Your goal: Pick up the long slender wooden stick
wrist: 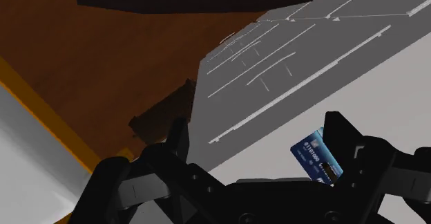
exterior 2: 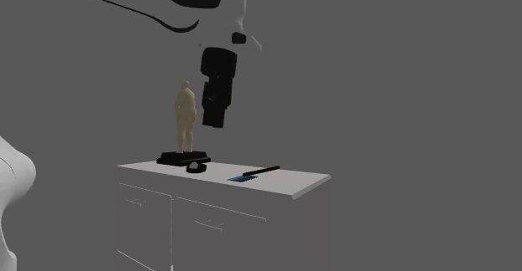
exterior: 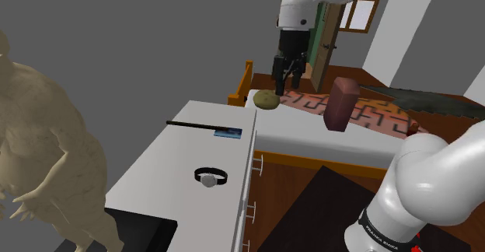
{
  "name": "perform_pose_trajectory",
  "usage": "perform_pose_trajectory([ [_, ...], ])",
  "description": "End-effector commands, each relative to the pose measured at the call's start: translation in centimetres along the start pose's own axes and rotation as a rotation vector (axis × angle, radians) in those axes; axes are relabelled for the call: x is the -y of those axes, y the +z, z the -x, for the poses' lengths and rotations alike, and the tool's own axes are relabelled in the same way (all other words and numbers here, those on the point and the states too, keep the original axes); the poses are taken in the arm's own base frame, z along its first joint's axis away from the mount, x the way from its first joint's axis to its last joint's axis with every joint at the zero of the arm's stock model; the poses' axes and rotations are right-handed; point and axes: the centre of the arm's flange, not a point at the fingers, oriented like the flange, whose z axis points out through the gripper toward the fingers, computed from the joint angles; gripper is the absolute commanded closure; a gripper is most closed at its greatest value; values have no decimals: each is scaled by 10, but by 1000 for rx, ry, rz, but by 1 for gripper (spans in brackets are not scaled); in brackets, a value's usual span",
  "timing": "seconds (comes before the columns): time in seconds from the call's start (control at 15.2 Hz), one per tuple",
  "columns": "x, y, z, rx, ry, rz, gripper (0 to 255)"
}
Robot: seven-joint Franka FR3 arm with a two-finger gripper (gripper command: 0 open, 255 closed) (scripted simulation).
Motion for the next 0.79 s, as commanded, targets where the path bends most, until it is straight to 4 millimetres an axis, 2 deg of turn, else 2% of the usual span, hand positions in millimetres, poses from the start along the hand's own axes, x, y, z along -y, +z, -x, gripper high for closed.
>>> perform_pose_trajectory([
  [0.0, 12, 8, -27, 11, -52, 12, 0],
  [0.73, 101, 49, -149, 69, -331, 79, 0],
])
